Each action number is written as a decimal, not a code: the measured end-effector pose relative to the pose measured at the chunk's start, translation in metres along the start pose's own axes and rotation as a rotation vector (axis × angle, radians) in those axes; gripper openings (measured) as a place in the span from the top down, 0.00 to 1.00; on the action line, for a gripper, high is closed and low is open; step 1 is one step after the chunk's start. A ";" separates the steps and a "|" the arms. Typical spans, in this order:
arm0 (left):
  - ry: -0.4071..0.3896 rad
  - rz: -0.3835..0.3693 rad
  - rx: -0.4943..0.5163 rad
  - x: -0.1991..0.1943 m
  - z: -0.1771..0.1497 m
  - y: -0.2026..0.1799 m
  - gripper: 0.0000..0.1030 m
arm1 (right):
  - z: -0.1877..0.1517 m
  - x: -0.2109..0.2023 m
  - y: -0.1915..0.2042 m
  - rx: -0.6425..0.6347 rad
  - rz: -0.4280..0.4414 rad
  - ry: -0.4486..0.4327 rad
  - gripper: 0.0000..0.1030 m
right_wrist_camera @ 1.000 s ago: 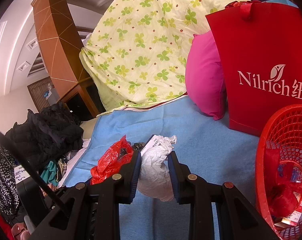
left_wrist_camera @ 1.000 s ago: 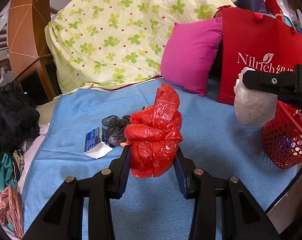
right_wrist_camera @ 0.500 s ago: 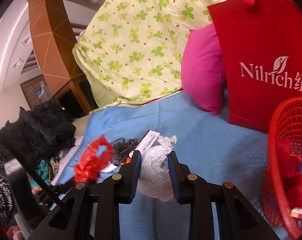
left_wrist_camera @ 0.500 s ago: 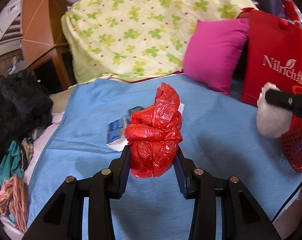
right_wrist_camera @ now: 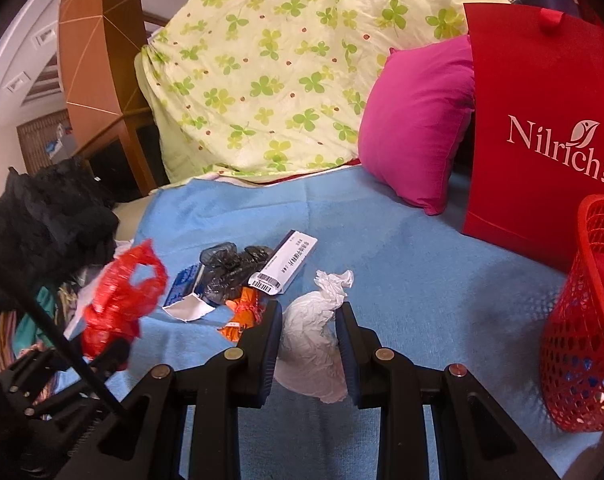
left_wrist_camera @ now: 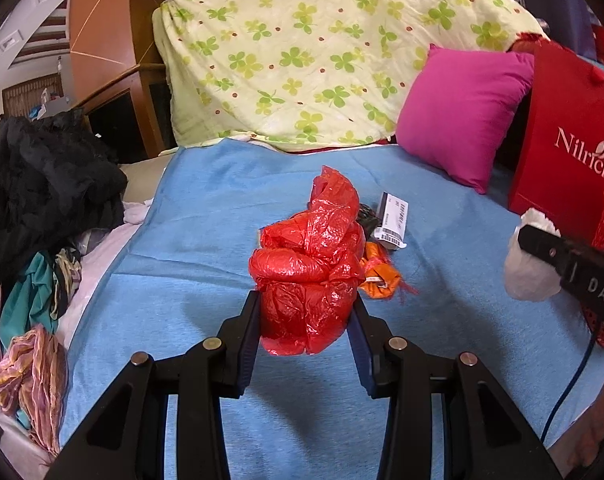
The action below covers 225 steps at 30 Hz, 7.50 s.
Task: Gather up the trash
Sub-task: 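Carry the red bag and white tissue in both tools over the red mesh basket, then open both tools to drop the red bag and tissue into the basket, then move both open tools back over the remaining items on the bed, then close the right tool on the orange cloth bundle, then close the left tool on the blue-and-white medicine box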
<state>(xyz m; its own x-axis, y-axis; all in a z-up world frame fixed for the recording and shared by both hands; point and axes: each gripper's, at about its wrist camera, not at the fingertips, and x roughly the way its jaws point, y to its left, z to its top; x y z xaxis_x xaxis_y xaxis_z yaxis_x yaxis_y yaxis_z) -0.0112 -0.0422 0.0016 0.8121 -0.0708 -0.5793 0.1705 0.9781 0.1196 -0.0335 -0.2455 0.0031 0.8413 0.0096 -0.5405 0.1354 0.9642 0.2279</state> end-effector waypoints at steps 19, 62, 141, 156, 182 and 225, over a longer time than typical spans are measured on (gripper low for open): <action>0.013 0.019 0.050 0.010 -0.001 -0.024 0.58 | 0.008 -0.014 -0.001 -0.024 0.078 -0.026 0.71; -0.199 -0.420 0.183 -0.128 0.025 -0.182 0.58 | 0.037 -0.159 -0.193 0.264 0.079 -0.386 0.71; 0.112 -0.070 -0.210 -0.016 -0.045 0.028 0.41 | -0.003 -0.013 -0.017 0.022 0.175 0.040 0.30; 0.154 0.058 -0.180 0.059 -0.008 0.050 0.41 | -0.004 0.099 0.014 0.108 0.277 0.259 0.47; 0.162 0.088 -0.182 0.099 0.008 0.038 0.41 | -0.010 0.166 0.022 0.146 0.222 0.387 0.71; 0.256 -0.148 -0.358 0.184 0.034 0.033 0.37 | -0.024 0.151 0.000 0.170 0.242 0.436 0.70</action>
<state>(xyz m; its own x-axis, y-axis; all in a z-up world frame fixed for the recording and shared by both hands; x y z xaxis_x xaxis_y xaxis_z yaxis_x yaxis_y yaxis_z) 0.1628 -0.0301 -0.0739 0.6221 -0.2080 -0.7548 0.0342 0.9704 -0.2392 0.0808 -0.2376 -0.0982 0.5677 0.3714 -0.7347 0.0774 0.8644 0.4968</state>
